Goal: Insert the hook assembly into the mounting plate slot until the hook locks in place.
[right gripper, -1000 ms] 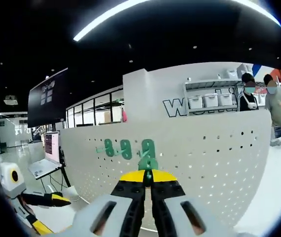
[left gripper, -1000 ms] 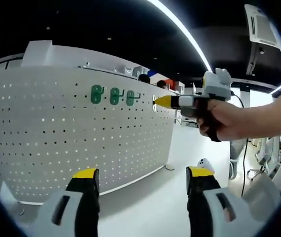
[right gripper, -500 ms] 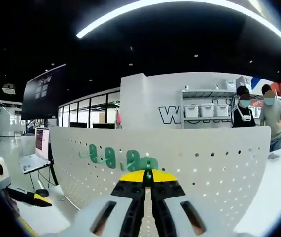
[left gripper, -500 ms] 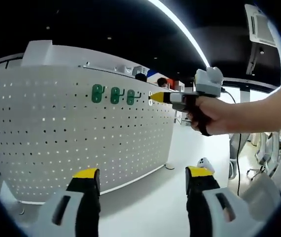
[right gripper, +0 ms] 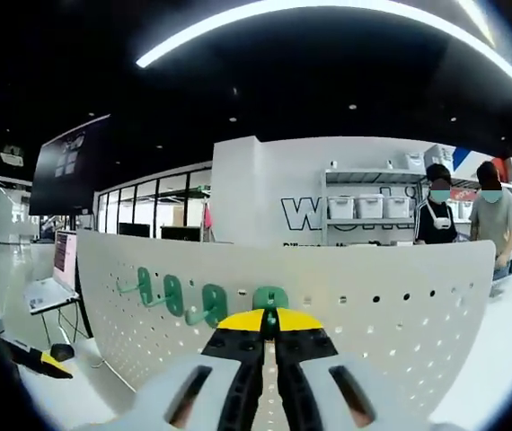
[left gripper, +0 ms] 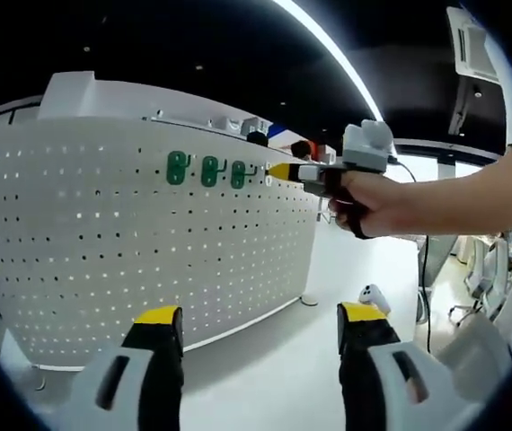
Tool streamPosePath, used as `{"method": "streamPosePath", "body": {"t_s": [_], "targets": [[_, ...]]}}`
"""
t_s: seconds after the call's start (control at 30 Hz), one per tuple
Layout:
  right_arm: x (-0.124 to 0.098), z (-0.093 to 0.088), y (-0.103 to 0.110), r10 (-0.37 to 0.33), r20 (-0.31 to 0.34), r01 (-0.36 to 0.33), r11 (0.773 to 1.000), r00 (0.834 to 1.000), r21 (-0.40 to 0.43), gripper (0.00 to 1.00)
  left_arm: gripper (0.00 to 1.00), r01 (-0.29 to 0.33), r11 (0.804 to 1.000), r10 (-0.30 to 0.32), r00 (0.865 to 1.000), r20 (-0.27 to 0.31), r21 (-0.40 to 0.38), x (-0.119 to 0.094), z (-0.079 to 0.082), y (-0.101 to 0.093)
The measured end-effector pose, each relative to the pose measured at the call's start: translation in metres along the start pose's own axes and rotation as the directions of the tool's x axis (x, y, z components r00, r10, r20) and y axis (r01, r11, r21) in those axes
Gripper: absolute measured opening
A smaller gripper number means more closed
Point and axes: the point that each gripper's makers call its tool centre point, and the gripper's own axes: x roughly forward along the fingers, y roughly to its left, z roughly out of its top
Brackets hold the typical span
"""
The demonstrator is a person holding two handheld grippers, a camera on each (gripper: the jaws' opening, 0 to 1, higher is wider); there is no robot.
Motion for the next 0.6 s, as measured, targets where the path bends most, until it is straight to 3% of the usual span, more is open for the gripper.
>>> {"method": "streamPosePath", "body": {"t_s": [0.6], "targets": [[0.0072,-0.0063,-0.0017,-0.003,0.006,0.003,1.000,1.000,0.026,0.01,0.70,-0.011,1.000,0.011,1.000,-0.016,0.001,-0.0039,-0.0042,0.0045]]}}
